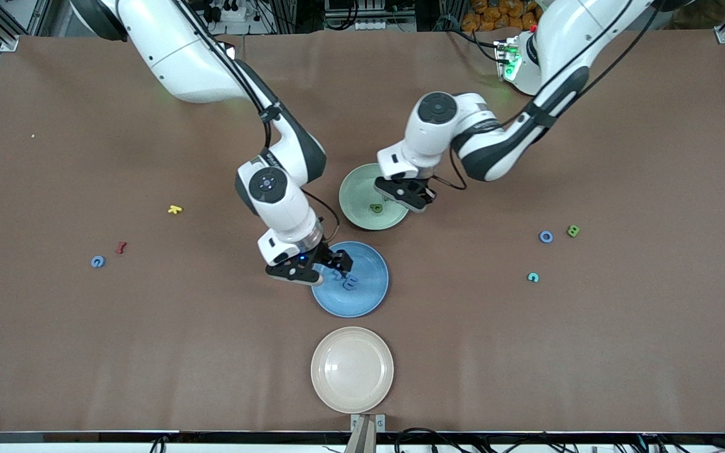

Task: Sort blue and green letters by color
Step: 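Release the X on the blue plate while the left gripper releases the n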

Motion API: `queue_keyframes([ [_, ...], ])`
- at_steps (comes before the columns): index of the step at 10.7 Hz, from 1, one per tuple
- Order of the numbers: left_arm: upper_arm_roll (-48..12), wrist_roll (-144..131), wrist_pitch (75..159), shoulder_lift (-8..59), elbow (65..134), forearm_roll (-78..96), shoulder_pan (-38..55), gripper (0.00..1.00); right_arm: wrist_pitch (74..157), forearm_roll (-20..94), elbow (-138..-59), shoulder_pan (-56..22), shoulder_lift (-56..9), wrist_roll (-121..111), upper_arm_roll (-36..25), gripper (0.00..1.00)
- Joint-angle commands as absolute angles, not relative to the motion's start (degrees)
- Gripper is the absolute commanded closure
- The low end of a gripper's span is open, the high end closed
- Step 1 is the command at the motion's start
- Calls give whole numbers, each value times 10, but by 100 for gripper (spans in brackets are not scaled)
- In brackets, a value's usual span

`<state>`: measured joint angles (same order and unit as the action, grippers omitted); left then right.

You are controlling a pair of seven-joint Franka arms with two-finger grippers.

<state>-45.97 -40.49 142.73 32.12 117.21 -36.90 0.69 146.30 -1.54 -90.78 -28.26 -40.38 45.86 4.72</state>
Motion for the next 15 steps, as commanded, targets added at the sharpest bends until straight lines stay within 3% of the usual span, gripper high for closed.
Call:
queue_keyframes([
  [1, -380, -473, 1398, 348, 1112, -359, 129, 71, 1392, -21, -931, -191, -364, 370, 54, 0],
  [2, -366, -473, 1398, 347, 1109, -359, 140, 45, 1391, -21, -945, -163, -354, 353, 54, 0],
  [3, -365, -470, 1391, 346, 1110, -361, 135, 0, 1390, -21, -958, -132, -346, 326, 53, 0],
  [6, -365, -465, 1313, 315, 1108, -359, 107, 0, 1390, -21, -991, -34, -329, 217, 53, 0],
  [11, -385, -332, 1245, 270, 1114, -359, -42, 0, 1391, -22, -1049, 150, -302, 60, 47, 0],
  [15, -434, -193, 1236, 263, 1137, -359, -198, 0, 1397, -22, -1105, 204, -274, 8, 33, 0],
])
